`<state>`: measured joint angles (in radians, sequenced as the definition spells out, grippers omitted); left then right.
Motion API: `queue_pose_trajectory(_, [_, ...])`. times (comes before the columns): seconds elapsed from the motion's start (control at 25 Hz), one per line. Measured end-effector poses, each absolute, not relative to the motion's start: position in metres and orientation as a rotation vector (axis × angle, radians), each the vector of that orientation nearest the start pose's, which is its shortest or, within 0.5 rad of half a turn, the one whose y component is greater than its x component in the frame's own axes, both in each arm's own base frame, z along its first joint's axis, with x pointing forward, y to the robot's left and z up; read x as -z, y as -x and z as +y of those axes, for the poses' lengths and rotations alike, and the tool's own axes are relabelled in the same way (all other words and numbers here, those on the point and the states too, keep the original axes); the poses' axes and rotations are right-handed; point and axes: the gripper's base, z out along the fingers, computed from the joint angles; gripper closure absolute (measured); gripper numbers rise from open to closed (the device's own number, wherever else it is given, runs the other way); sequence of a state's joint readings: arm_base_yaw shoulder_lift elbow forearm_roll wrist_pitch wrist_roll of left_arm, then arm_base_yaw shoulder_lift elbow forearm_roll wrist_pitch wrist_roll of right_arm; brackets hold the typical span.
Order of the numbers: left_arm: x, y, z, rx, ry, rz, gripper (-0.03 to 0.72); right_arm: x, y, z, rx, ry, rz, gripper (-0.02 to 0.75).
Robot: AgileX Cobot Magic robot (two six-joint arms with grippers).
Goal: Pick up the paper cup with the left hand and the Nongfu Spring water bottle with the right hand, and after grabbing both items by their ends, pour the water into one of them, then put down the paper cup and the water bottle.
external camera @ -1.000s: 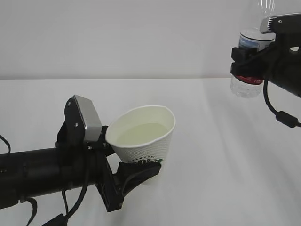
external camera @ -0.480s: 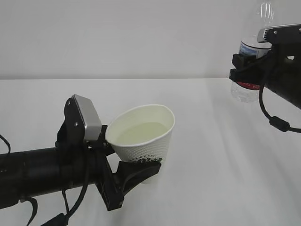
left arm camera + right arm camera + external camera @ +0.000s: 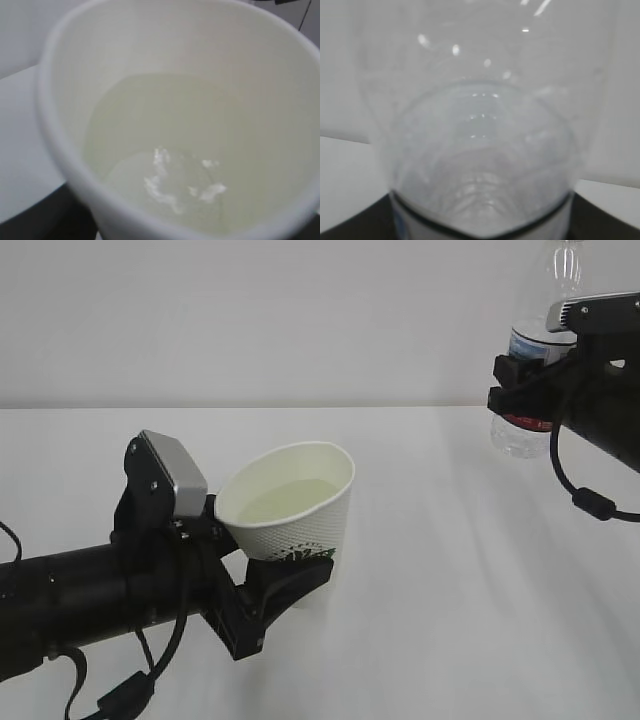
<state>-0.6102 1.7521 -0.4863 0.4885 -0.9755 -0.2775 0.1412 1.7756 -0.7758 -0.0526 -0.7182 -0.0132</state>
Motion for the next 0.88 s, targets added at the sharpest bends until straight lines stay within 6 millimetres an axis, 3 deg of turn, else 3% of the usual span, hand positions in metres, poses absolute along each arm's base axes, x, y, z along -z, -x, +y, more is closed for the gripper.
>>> queue_pose_trajectory(0.88, [-0.152,-0.235,-0.177,0.526,-0.636,1.692,0.163,-0.189,-0.351,0.053,-0.094,0.197,1.756,0.36])
